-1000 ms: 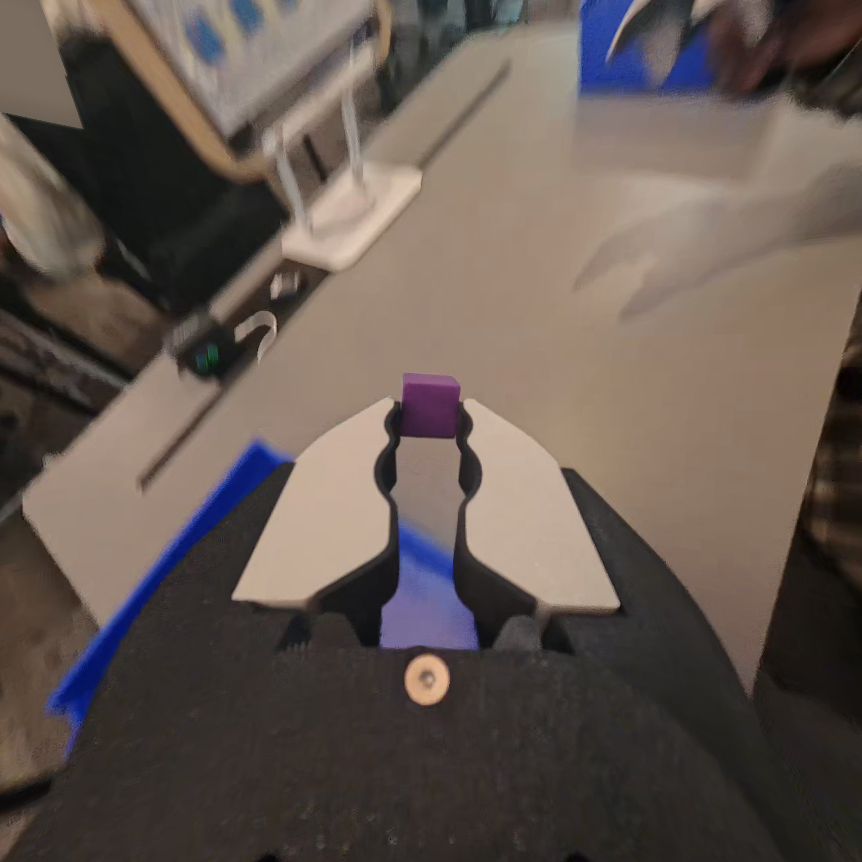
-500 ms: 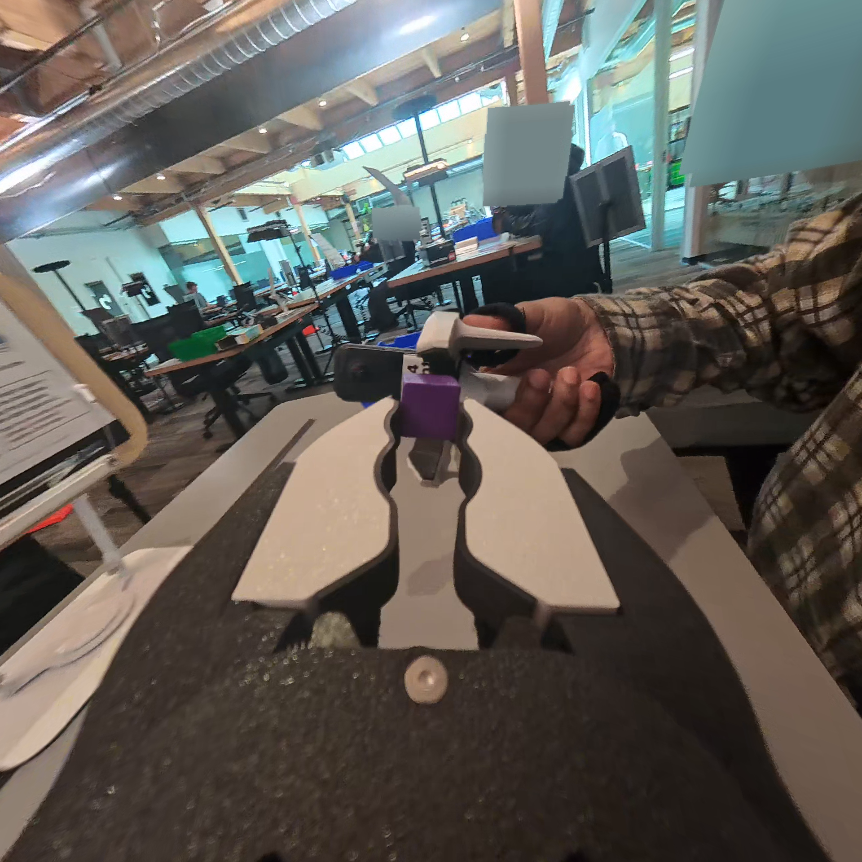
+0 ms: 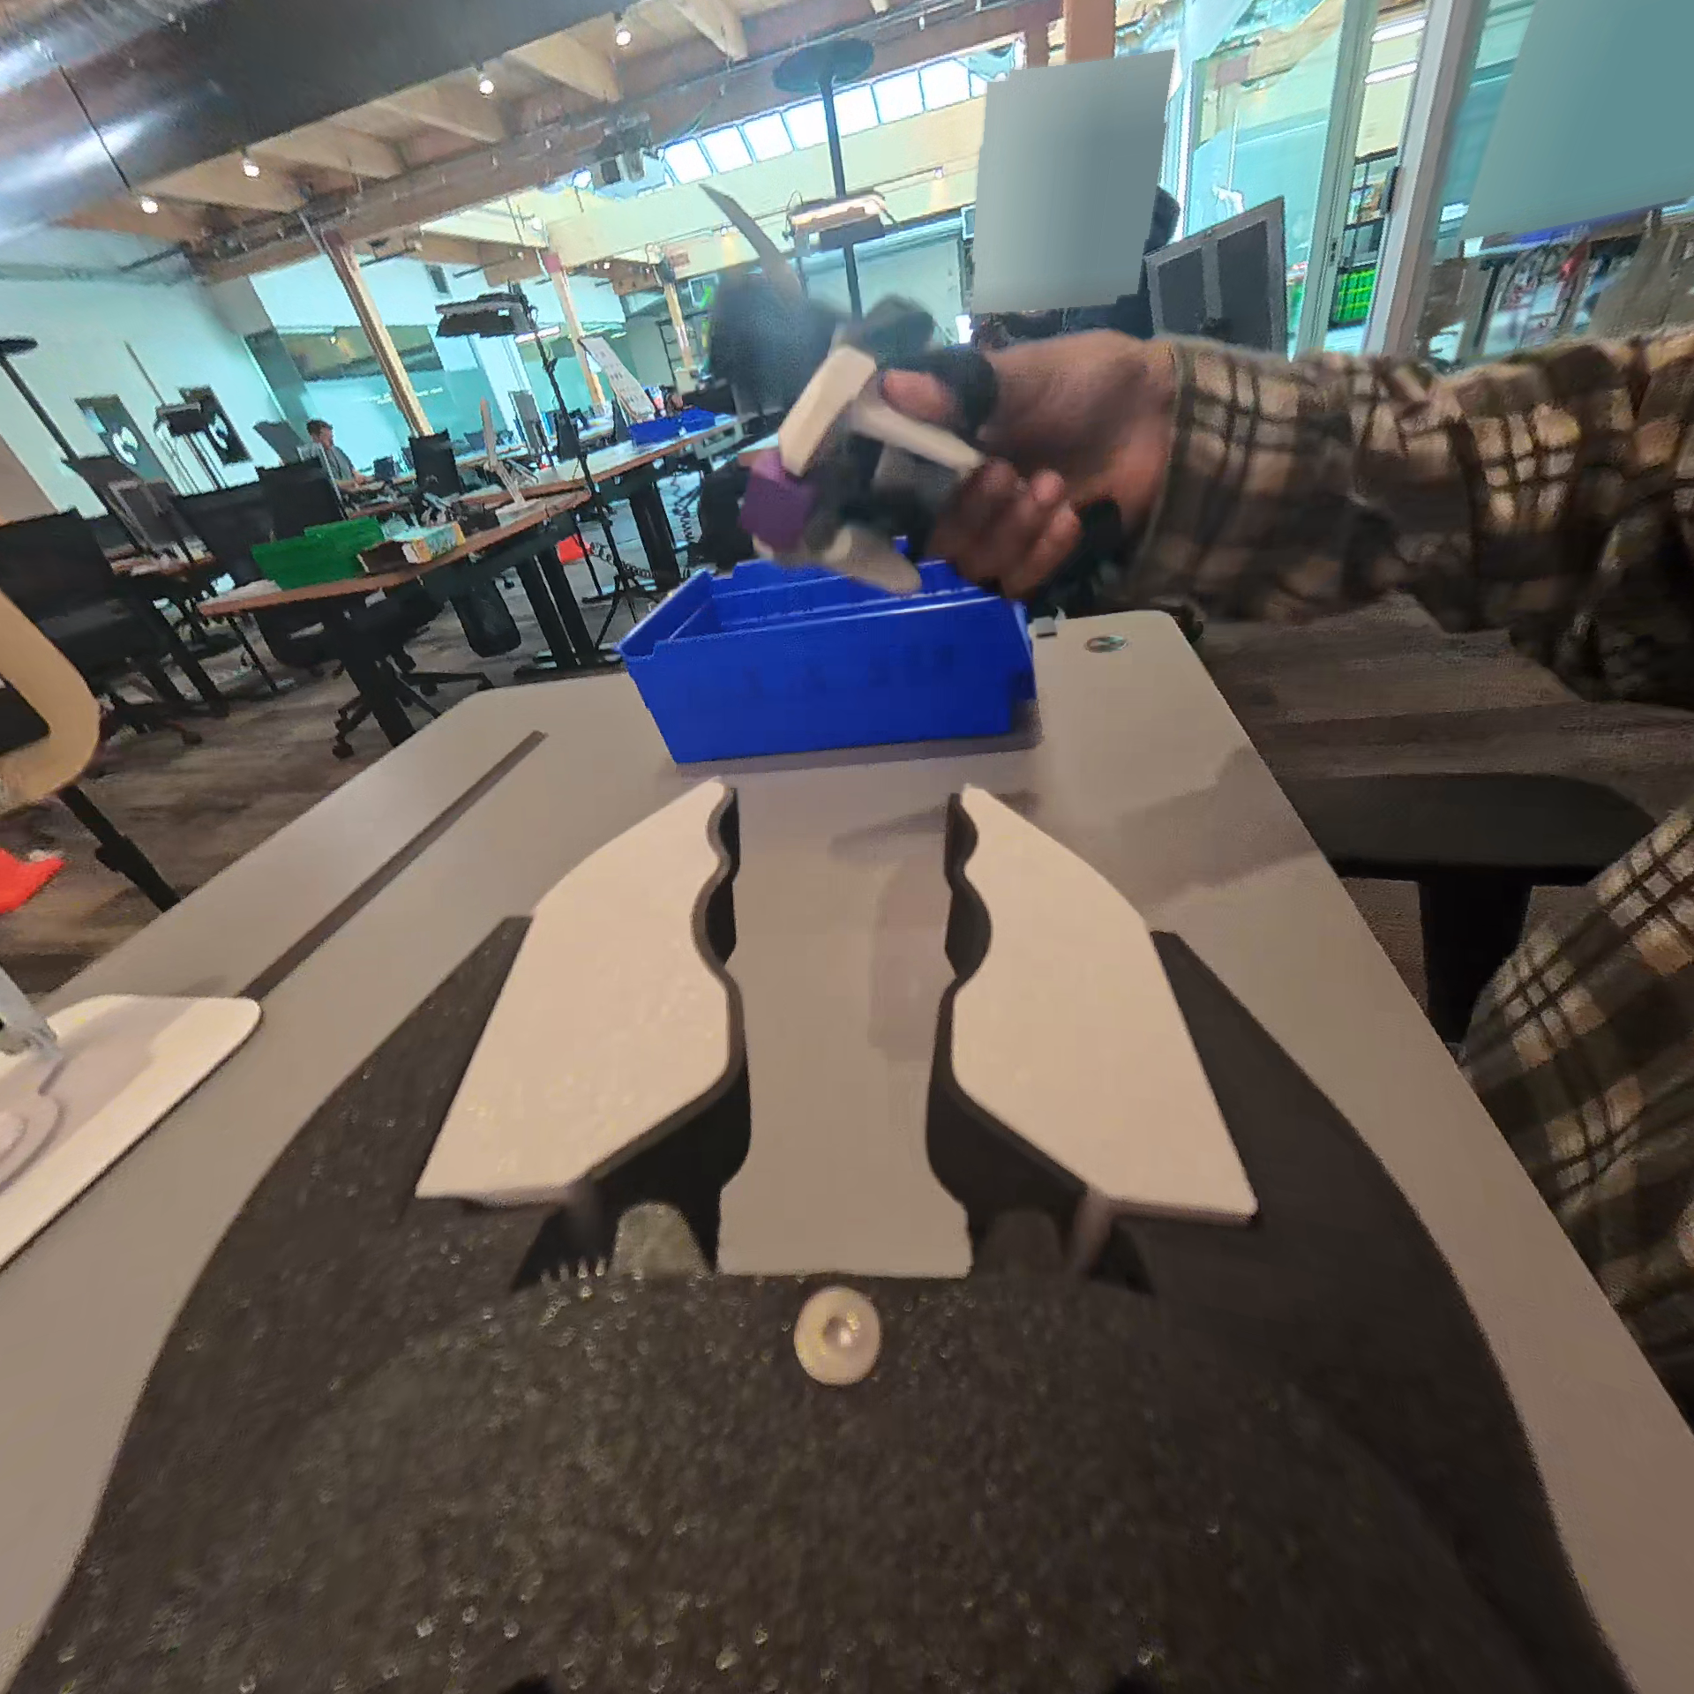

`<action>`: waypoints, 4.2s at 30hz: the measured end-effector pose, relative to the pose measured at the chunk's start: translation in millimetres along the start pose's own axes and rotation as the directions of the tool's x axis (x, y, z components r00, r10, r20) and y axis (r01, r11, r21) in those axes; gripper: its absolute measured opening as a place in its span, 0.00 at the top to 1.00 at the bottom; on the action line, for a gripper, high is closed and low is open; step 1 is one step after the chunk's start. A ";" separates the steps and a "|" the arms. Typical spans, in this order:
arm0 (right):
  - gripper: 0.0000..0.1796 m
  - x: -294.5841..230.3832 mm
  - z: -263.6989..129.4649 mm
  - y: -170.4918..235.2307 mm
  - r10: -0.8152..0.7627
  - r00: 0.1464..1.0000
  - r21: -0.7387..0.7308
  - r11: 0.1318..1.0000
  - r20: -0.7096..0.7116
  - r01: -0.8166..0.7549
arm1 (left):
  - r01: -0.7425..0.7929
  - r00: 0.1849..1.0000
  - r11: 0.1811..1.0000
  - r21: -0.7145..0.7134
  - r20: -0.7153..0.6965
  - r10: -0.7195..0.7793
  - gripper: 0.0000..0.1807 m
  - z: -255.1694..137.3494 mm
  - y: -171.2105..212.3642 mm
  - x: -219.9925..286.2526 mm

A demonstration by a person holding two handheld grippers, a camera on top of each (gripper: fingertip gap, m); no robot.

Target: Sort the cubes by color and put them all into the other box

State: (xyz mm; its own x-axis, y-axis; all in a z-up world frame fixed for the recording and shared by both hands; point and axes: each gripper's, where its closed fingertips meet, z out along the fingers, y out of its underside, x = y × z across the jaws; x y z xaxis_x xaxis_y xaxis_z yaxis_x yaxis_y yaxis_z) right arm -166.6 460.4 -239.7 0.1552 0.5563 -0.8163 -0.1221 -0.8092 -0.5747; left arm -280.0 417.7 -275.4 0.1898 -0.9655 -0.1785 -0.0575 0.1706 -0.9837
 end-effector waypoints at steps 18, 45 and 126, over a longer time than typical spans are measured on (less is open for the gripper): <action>0.75 215.5 -320.2 60.5 -0.211 0.249 -0.298 0.869 -0.945 -0.395 | 0.000 0.997 0.993 -0.117 -0.073 -0.009 0.79 17.0 36.8 19.8; 0.58 65.7 50.9 -26.1 -0.632 0.640 0.127 0.661 -0.437 0.740 | 0.101 0.933 0.979 -0.176 0.359 -0.032 0.76 -131.1 -26.3 -35.9; 0.66 20.4 139.6 37.7 -0.001 0.988 -0.003 1.000 0.153 0.001 | 0.118 0.954 0.874 -0.471 0.298 0.032 0.88 -164.4 -32.7 -107.5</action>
State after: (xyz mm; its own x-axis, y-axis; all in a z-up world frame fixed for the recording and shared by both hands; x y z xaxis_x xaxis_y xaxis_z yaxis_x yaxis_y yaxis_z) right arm -304.9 467.6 -286.1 0.0035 0.5791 -0.8153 -0.1188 -0.8092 -0.5753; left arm -459.6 483.4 -220.2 0.4716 -0.8568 -0.2086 -0.4899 -0.0579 -0.8698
